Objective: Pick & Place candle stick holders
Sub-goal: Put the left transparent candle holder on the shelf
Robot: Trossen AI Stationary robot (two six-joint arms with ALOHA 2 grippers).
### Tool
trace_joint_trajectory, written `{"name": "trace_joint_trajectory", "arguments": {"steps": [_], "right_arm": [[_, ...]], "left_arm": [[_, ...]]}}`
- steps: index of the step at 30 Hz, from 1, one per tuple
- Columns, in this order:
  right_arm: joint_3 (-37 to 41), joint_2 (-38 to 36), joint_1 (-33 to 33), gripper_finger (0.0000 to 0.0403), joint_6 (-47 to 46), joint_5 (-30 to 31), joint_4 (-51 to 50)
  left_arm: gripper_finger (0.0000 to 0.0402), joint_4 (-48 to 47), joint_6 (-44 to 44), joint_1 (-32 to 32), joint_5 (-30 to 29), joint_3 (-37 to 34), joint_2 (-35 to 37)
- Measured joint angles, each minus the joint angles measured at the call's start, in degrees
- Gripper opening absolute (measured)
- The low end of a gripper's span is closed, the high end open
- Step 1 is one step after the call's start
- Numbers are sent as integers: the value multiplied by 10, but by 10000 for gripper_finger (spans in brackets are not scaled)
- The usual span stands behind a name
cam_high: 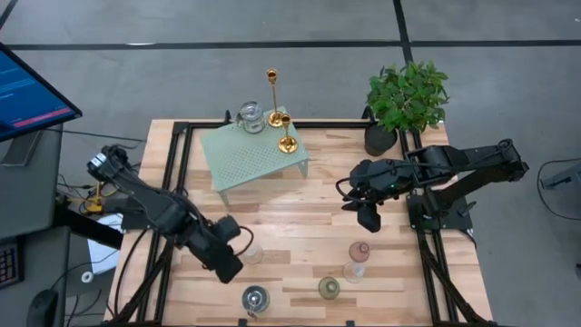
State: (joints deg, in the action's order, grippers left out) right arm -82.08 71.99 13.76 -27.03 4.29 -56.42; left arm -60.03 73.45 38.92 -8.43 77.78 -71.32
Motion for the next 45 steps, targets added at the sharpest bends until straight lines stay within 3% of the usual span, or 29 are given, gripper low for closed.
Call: {"name": "trace_joint_trajectory", "arguments": {"steps": [4,7,14,21,32,45], "right_arm": [[0,0,0,111,4,0,0],[0,0,0,111,6,0,0],[0,0,0,111,21,0,0],[0,0,8,111,21,0,-1],[0,0,13,111,19,0,-1],[0,0,13,111,19,0,-2]], "left_arm": [[18,1,-58,1,18,0,-23],[48,17,-116,-7,70,0,-26],[161,82,-194,-25,116,0,-22],[265,44,-211,-55,112,0,-27],[271,-56,-281,-96,25,-1,0],[271,-49,-395,-112,22,-8,-27]]}}
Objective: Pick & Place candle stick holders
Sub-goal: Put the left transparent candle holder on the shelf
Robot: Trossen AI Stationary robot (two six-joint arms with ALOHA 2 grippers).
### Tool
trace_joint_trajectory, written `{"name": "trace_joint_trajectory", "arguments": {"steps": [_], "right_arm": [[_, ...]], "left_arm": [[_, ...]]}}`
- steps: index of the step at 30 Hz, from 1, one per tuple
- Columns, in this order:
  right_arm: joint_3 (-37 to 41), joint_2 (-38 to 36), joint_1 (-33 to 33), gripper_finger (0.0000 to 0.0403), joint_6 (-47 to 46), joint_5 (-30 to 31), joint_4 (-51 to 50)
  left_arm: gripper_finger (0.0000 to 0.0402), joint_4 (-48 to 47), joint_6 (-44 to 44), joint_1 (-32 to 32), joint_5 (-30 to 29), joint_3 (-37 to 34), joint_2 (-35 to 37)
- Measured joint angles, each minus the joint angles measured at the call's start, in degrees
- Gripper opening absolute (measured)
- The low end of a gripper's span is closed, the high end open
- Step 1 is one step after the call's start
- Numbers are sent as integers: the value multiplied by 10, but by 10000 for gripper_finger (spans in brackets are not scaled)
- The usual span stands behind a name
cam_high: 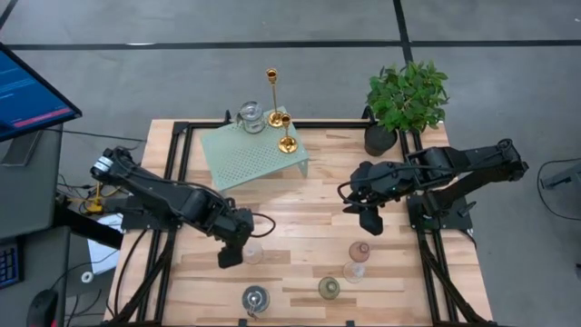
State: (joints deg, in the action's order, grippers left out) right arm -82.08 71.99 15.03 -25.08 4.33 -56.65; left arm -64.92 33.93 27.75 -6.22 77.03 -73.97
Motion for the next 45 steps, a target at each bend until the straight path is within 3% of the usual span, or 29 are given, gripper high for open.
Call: {"name": "trace_joint_trajectory", "arguments": {"steps": [16,20,35,45], "right_arm": [[0,0,0,111,-5,1,-1],[0,0,0,111,-5,1,-1],[0,0,-1,111,-5,1,-1],[0,0,-1,111,-5,2,-3]], "left_arm": [[271,151,-72,-24,23,-112,0],[271,195,-95,-22,52,-126,0],[271,221,-127,-22,65,-159,-1],[271,230,-161,-21,60,-159,-63]]}}
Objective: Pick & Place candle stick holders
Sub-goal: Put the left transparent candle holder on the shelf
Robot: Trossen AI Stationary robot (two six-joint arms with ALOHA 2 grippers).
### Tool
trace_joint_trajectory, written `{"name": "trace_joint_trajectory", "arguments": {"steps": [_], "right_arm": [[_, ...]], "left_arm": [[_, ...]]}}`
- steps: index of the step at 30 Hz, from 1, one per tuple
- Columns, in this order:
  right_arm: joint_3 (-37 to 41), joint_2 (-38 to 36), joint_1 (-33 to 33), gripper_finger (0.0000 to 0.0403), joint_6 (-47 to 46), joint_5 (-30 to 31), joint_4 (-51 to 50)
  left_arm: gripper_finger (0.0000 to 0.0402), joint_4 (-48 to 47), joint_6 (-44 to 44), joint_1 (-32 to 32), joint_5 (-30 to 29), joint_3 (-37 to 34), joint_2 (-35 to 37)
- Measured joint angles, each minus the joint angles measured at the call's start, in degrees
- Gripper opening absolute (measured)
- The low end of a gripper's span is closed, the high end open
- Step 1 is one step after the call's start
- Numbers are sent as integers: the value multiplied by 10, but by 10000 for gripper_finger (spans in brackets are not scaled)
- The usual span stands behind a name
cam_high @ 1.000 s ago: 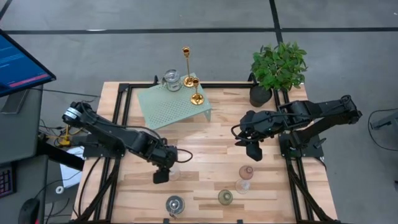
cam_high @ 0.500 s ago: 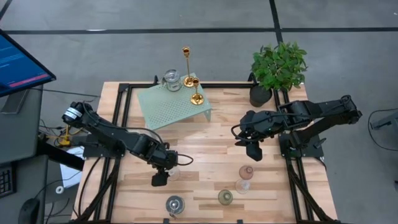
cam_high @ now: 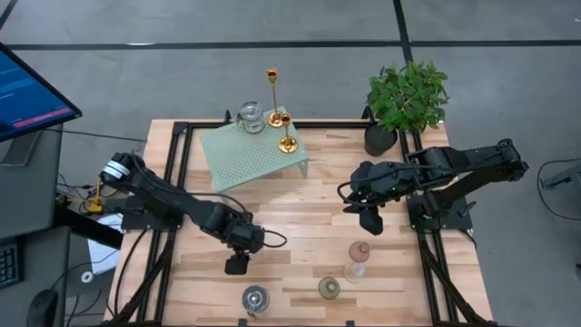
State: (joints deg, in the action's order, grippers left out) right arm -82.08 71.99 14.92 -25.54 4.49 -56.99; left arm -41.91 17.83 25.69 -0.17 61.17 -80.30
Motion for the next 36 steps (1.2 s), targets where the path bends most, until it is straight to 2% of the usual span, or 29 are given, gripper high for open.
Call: {"name": "trace_joint_trajectory", "arguments": {"steps": [8,19,30,36], "right_arm": [[0,0,0,111,0,0,0],[0,0,0,111,0,0,0],[0,0,-6,111,0,0,0],[0,0,-6,111,0,0,1]], "left_arm": [[261,4,19,-2,-2,0,-7],[169,21,19,-1,0,0,-6],[168,25,22,-2,-5,0,-3],[168,24,60,-3,-49,0,34]]}}
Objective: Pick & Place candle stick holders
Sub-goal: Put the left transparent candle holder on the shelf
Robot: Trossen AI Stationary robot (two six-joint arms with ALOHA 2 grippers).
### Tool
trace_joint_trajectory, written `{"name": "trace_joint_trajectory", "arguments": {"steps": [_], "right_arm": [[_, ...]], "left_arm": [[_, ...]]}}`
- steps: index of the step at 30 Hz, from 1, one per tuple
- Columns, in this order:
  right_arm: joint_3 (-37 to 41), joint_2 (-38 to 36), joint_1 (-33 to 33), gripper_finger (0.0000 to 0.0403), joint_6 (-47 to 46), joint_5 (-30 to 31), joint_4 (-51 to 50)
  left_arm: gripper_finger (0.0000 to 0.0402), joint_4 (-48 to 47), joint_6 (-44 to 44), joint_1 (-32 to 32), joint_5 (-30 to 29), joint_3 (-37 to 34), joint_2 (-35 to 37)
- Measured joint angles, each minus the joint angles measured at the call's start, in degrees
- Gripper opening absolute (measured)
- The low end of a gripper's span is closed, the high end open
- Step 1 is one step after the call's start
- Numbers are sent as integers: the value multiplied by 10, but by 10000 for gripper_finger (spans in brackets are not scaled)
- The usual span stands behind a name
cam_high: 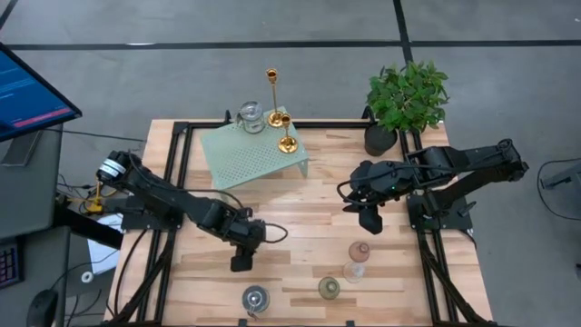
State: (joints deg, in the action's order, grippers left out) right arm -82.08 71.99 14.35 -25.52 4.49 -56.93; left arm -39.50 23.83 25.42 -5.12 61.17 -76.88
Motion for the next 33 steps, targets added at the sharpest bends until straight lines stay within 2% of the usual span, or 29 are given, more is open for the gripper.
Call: {"name": "trace_joint_trajectory", "arguments": {"steps": [5,8,19,24,30,33], "right_arm": [[0,0,0,111,0,0,0],[0,0,0,111,0,0,0],[0,0,0,111,0,0,0],[0,0,0,111,0,0,1],[0,0,0,111,-27,-2,0],[0,0,0,111,-30,-2,0]], "left_arm": [[168,-1,84,-15,-15,1,48],[168,0,127,-29,-52,17,80],[168,-7,125,-90,-210,98,176],[168,-40,125,-139,-218,105,191],[168,-129,140,-207,-218,105,196],[168,-132,140,-231,-219,106,199]]}}
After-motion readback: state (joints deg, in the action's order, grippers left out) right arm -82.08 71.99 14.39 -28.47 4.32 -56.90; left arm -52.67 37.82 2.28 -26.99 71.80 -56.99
